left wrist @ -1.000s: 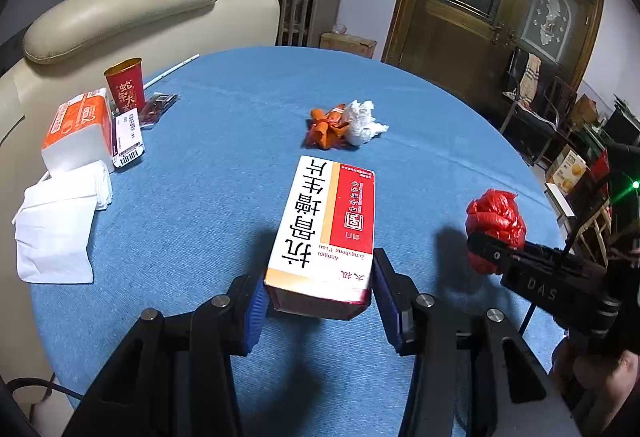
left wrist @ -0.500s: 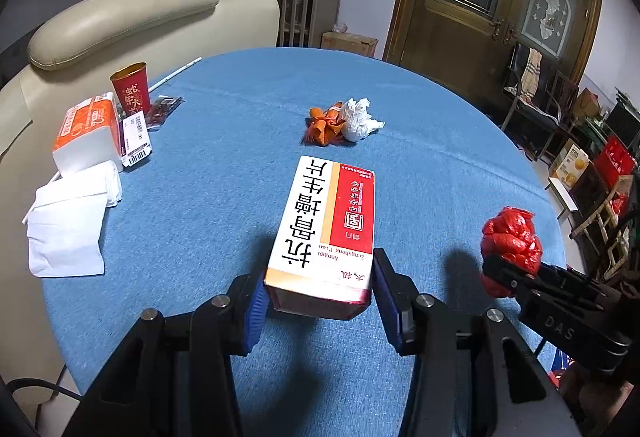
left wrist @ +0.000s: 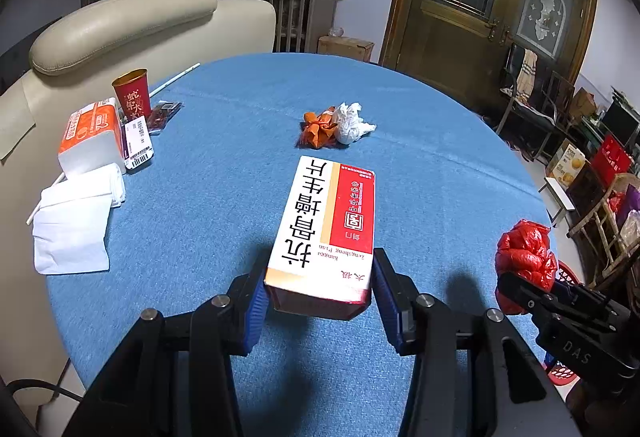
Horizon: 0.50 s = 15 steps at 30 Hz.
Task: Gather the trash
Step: 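Carry the medicine box and red bag over the red wastebasket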
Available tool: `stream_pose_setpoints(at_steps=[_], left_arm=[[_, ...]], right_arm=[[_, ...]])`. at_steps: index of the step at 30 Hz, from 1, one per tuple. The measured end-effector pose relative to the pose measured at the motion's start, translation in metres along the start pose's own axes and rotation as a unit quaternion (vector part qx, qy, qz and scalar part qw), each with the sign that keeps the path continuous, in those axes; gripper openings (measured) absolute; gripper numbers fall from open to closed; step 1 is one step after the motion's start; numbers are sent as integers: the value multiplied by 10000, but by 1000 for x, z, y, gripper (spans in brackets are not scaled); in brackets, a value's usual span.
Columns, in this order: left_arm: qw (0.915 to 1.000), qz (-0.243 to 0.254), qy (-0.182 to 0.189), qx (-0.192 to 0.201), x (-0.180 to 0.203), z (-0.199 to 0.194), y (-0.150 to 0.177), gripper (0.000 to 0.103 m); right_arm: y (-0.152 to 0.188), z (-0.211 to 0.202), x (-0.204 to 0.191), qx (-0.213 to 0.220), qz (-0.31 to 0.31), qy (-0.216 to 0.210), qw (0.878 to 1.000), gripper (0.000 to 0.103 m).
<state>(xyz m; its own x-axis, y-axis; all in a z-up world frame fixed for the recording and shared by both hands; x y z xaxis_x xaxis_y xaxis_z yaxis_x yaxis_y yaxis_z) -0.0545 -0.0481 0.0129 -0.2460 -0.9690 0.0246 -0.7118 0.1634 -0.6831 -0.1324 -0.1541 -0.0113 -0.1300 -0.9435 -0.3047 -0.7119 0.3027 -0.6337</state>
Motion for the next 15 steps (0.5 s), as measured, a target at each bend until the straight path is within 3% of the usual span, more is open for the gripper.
stream_pose_setpoints(at_steps=[15], left_arm=[[9993, 346, 111, -26, 30, 1, 5, 50]], right_arm=[[4, -22, 16, 168, 233, -12, 9996, 45]])
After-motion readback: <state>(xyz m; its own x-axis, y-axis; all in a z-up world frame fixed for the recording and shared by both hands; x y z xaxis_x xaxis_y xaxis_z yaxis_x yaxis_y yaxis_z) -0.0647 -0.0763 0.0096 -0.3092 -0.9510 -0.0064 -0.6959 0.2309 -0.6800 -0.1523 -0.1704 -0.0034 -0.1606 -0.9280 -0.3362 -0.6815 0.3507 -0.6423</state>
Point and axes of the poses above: each gripper's, at about its wrist camera, not at the fingertips, and z roughly the way its jaws point, x to its right, y to its underside, the point moved 9 cm from there along z, roughly the way its jaws point, and after that the axes turned 8 degrees about -y, right-handed, at the moved point
